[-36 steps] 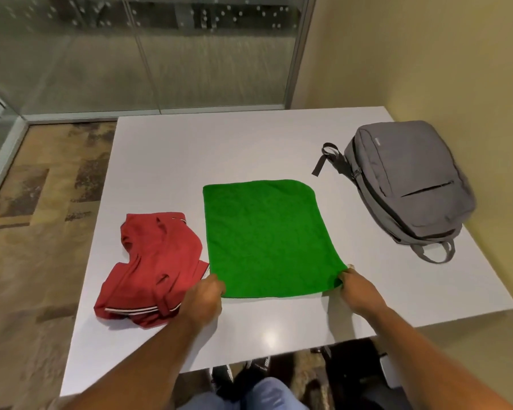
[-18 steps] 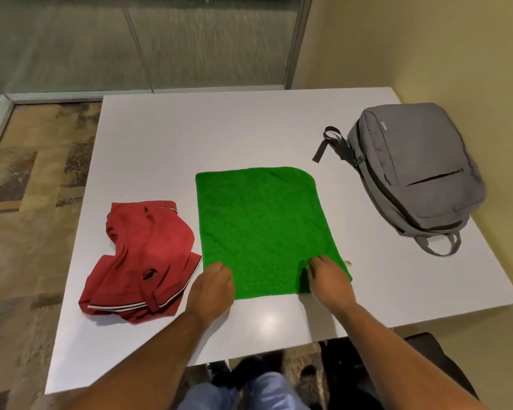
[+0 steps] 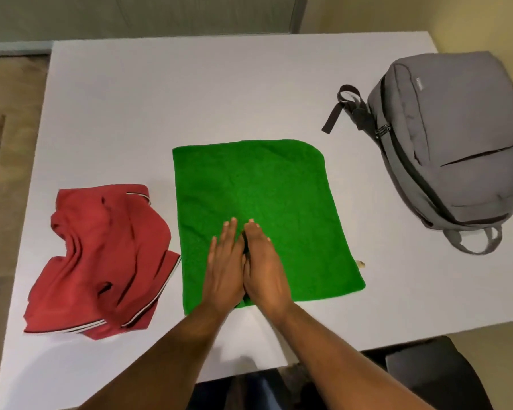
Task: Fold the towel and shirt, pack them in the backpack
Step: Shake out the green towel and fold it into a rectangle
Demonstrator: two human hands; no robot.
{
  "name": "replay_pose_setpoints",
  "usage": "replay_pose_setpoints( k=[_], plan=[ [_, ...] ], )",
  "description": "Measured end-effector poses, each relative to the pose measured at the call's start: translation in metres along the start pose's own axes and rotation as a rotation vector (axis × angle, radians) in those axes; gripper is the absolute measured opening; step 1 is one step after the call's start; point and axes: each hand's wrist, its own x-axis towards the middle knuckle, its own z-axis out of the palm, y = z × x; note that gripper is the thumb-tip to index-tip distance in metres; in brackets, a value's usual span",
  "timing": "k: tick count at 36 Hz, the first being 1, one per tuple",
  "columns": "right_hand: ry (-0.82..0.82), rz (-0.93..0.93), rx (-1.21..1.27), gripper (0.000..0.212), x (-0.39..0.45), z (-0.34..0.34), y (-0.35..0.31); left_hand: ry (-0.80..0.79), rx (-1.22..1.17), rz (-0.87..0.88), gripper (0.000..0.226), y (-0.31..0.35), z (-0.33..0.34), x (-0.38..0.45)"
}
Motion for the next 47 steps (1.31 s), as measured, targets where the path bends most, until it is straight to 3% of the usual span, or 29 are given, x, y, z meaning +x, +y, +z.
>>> replay_pose_setpoints(
  k=[7, 14, 22, 34, 41, 47],
  plan=[
    [-0.102, -0.134, -0.22, 0.056, 0.001, 0.007, 0.052, 0.031, 0.195, 0.014, 0.059, -0.014, 0.018, -0.006],
    [-0.06, -0.014, -0.496, 0.064, 0.002, -0.023, 0.083, 0.091, 0.251, -0.069, 0.069, -0.019, 0.017, -0.008],
    [-0.052, 0.09, -0.598, 0.068, 0.002, -0.069, 0.116, 0.125, 0.316, -0.182, 0.074, -0.03, 0.007, -0.014],
    [0.014, 0.159, -0.541, 0.064, 0.008, -0.106, 0.14, 0.12, 0.235, -0.207, 0.075, -0.028, 0.001, -0.012],
    [0.0, -0.043, -0.376, 0.056, 0.051, -0.075, 0.079, 0.075, 0.154, -0.05, 0.068, -0.005, -0.003, 0.032],
    [-0.148, -0.174, -0.287, 0.056, 0.085, -0.028, 0.049, 0.008, 0.158, -0.08, 0.067, 0.001, -0.002, 0.085]
  ],
)
